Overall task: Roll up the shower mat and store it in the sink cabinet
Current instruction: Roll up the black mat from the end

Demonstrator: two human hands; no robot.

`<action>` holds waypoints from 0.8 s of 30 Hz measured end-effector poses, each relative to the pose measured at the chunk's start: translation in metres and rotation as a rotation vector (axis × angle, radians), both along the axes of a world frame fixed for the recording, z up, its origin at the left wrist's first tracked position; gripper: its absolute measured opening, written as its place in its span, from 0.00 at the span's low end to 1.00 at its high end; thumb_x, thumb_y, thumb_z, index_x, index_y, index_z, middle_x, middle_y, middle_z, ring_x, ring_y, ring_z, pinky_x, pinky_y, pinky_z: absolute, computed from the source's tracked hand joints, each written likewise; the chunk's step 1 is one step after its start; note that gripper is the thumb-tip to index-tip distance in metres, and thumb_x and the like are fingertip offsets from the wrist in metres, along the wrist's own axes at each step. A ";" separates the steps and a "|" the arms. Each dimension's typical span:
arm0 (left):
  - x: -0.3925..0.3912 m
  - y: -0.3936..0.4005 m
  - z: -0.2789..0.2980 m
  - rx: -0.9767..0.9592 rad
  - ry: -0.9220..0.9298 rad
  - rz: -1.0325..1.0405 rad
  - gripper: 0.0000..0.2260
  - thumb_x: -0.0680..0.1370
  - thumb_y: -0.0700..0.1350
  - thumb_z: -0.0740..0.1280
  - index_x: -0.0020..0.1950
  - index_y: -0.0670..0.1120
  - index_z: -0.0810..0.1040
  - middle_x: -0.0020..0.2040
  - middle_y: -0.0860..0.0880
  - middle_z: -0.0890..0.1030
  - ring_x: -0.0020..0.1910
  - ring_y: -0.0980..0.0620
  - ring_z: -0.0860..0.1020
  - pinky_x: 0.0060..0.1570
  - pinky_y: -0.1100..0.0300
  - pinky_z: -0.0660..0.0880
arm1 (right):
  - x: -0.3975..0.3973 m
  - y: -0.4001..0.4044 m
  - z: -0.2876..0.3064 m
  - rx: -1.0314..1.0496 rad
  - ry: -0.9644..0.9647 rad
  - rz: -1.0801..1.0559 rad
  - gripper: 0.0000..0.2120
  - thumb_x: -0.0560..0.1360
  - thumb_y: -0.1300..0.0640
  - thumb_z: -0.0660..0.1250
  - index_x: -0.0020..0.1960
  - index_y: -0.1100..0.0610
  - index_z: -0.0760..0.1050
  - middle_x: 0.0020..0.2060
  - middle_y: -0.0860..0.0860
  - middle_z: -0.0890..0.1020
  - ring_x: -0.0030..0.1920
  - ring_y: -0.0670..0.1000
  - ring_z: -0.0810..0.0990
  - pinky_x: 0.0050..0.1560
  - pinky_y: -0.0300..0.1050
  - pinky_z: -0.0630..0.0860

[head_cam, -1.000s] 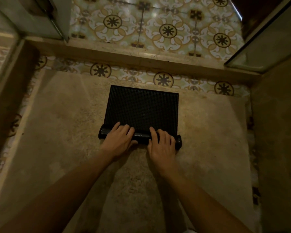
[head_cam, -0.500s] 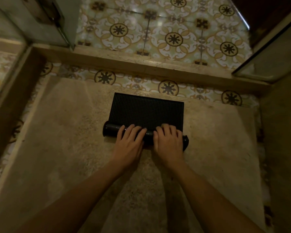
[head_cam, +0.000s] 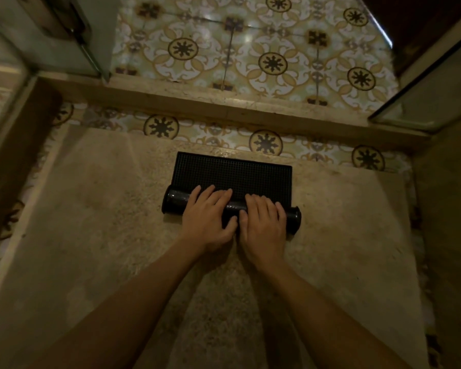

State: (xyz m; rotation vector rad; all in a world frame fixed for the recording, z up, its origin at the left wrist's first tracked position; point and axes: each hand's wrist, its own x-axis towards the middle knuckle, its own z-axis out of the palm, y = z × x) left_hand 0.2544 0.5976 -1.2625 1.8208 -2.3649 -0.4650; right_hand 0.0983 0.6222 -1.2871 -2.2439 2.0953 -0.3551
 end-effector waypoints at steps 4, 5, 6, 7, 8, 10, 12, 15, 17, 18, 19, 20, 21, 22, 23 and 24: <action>-0.005 -0.023 0.002 -0.018 -0.108 0.009 0.31 0.76 0.63 0.52 0.72 0.46 0.70 0.75 0.45 0.67 0.76 0.44 0.60 0.74 0.45 0.52 | 0.001 -0.037 0.008 0.050 0.004 -0.077 0.16 0.82 0.49 0.54 0.55 0.53 0.79 0.57 0.51 0.80 0.59 0.53 0.75 0.61 0.52 0.68; -0.005 -0.023 0.002 -0.023 -0.140 0.021 0.31 0.77 0.64 0.52 0.71 0.45 0.70 0.75 0.42 0.66 0.74 0.42 0.62 0.73 0.44 0.55 | 0.003 -0.040 0.010 0.049 -0.005 -0.084 0.15 0.82 0.49 0.55 0.53 0.53 0.79 0.56 0.53 0.79 0.57 0.54 0.75 0.58 0.53 0.68; -0.005 -0.021 0.002 -0.034 -0.163 0.031 0.31 0.77 0.63 0.52 0.71 0.45 0.70 0.73 0.40 0.68 0.70 0.41 0.66 0.70 0.45 0.58 | 0.003 -0.040 0.011 0.047 -0.003 -0.088 0.15 0.81 0.49 0.56 0.51 0.54 0.79 0.54 0.54 0.78 0.54 0.55 0.75 0.55 0.53 0.69; -0.004 -0.018 0.001 -0.056 -0.166 0.031 0.30 0.78 0.63 0.52 0.70 0.44 0.70 0.69 0.40 0.71 0.65 0.41 0.69 0.66 0.46 0.61 | 0.002 -0.040 0.010 0.041 0.010 -0.084 0.14 0.81 0.49 0.56 0.51 0.54 0.78 0.51 0.54 0.77 0.51 0.55 0.74 0.53 0.53 0.68; -0.003 -0.014 -0.001 -0.084 -0.143 0.019 0.29 0.78 0.62 0.52 0.69 0.44 0.71 0.66 0.40 0.73 0.61 0.42 0.71 0.63 0.47 0.63 | 0.000 -0.040 0.010 0.029 0.023 -0.067 0.14 0.81 0.48 0.56 0.51 0.54 0.77 0.49 0.54 0.76 0.49 0.55 0.73 0.50 0.53 0.68; 0.004 -0.010 -0.005 -0.142 -0.079 -0.035 0.27 0.77 0.61 0.56 0.67 0.43 0.72 0.63 0.41 0.75 0.60 0.42 0.72 0.64 0.47 0.64 | -0.005 -0.047 0.011 0.002 0.032 -0.027 0.13 0.80 0.48 0.56 0.52 0.54 0.75 0.47 0.53 0.77 0.47 0.56 0.74 0.46 0.53 0.68; 0.012 -0.014 -0.006 -0.165 -0.087 -0.127 0.30 0.75 0.61 0.59 0.70 0.42 0.70 0.64 0.41 0.75 0.63 0.42 0.71 0.69 0.46 0.63 | -0.008 -0.063 0.014 0.023 0.011 -0.001 0.12 0.81 0.48 0.54 0.51 0.54 0.73 0.44 0.51 0.78 0.44 0.55 0.75 0.42 0.52 0.68; 0.016 -0.030 -0.002 -0.146 -0.155 -0.172 0.33 0.72 0.62 0.61 0.70 0.42 0.70 0.62 0.43 0.76 0.61 0.43 0.73 0.69 0.46 0.65 | -0.008 -0.086 0.017 0.044 0.015 0.048 0.14 0.82 0.48 0.53 0.48 0.53 0.74 0.43 0.50 0.79 0.44 0.54 0.76 0.43 0.52 0.68; 0.009 -0.045 0.002 -0.130 -0.217 -0.137 0.32 0.69 0.65 0.61 0.65 0.44 0.72 0.58 0.45 0.77 0.58 0.44 0.74 0.63 0.46 0.67 | -0.011 -0.098 0.019 0.037 0.018 0.075 0.16 0.82 0.47 0.55 0.48 0.53 0.78 0.47 0.51 0.79 0.50 0.55 0.75 0.49 0.54 0.68; 0.004 -0.052 0.004 -0.120 -0.250 -0.115 0.32 0.68 0.67 0.62 0.62 0.45 0.73 0.56 0.45 0.78 0.56 0.44 0.74 0.60 0.47 0.68 | -0.012 -0.104 0.020 0.057 0.012 0.087 0.17 0.83 0.46 0.55 0.49 0.53 0.79 0.49 0.51 0.79 0.52 0.54 0.74 0.51 0.54 0.67; 0.000 -0.060 0.006 -0.110 -0.280 -0.100 0.32 0.66 0.69 0.62 0.59 0.46 0.72 0.54 0.46 0.77 0.55 0.44 0.73 0.57 0.47 0.68 | -0.012 -0.111 0.022 0.086 0.014 0.100 0.18 0.83 0.45 0.54 0.50 0.52 0.80 0.50 0.51 0.78 0.53 0.54 0.74 0.53 0.55 0.67; -0.003 -0.067 0.007 -0.099 -0.304 -0.092 0.34 0.64 0.71 0.62 0.58 0.46 0.72 0.53 0.46 0.77 0.54 0.44 0.72 0.55 0.47 0.68 | -0.012 -0.118 0.025 0.100 0.023 0.116 0.19 0.83 0.44 0.53 0.51 0.51 0.80 0.50 0.51 0.79 0.54 0.54 0.73 0.54 0.55 0.67; -0.004 -0.072 0.006 -0.091 -0.318 -0.089 0.35 0.63 0.72 0.62 0.57 0.47 0.71 0.53 0.46 0.77 0.54 0.44 0.72 0.53 0.47 0.68 | -0.010 -0.123 0.027 0.084 0.041 0.131 0.19 0.83 0.44 0.53 0.52 0.52 0.79 0.49 0.51 0.79 0.53 0.54 0.73 0.54 0.55 0.67; -0.004 -0.077 0.005 -0.092 -0.319 -0.093 0.36 0.62 0.74 0.62 0.57 0.47 0.71 0.54 0.46 0.76 0.54 0.44 0.71 0.53 0.47 0.68 | -0.008 -0.125 0.029 0.039 0.062 0.138 0.17 0.84 0.45 0.53 0.53 0.52 0.78 0.49 0.51 0.79 0.51 0.55 0.73 0.53 0.54 0.67; -0.003 -0.081 0.002 -0.102 -0.312 -0.098 0.38 0.62 0.75 0.61 0.57 0.46 0.71 0.55 0.45 0.76 0.54 0.43 0.71 0.53 0.47 0.68 | -0.007 -0.122 0.028 -0.026 0.070 0.139 0.15 0.84 0.47 0.54 0.54 0.54 0.77 0.48 0.52 0.79 0.50 0.55 0.74 0.51 0.53 0.67; -0.001 -0.084 0.000 -0.114 -0.300 -0.101 0.39 0.62 0.76 0.60 0.58 0.46 0.71 0.58 0.43 0.75 0.56 0.42 0.70 0.54 0.47 0.68 | -0.007 -0.114 0.024 -0.088 0.057 0.148 0.13 0.84 0.49 0.55 0.55 0.55 0.76 0.48 0.53 0.79 0.49 0.56 0.75 0.51 0.53 0.67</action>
